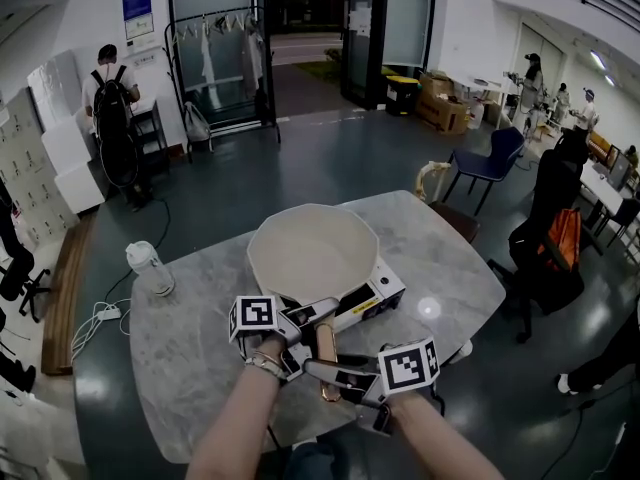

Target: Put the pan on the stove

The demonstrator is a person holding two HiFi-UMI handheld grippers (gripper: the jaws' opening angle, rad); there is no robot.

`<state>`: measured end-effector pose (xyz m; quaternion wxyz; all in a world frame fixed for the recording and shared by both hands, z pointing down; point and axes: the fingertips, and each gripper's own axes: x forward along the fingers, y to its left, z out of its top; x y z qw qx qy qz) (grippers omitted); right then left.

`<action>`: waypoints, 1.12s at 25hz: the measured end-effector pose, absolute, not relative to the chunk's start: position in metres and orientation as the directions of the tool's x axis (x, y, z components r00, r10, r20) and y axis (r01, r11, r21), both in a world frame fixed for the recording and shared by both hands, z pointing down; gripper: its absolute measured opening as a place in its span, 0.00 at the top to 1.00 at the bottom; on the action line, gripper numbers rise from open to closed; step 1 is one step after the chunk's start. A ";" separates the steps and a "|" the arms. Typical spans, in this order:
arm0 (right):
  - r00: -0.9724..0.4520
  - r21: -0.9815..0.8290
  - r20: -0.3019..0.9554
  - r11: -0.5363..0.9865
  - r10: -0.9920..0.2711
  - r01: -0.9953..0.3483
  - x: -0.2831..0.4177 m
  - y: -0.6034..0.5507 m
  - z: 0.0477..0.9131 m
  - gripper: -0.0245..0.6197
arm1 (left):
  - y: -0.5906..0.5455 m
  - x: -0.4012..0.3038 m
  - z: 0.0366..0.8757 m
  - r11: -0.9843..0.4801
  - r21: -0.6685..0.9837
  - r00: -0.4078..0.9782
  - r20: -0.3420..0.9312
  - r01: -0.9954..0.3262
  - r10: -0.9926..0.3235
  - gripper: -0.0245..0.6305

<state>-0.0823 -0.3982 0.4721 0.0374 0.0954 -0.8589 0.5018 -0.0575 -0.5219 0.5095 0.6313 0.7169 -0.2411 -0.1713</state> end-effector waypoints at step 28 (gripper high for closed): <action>-0.959 -0.879 0.215 0.393 -0.184 -0.272 -0.067 -0.391 0.491 0.59 | -0.507 -0.066 0.521 -0.094 0.939 0.765 0.209 -0.332 -0.609 0.59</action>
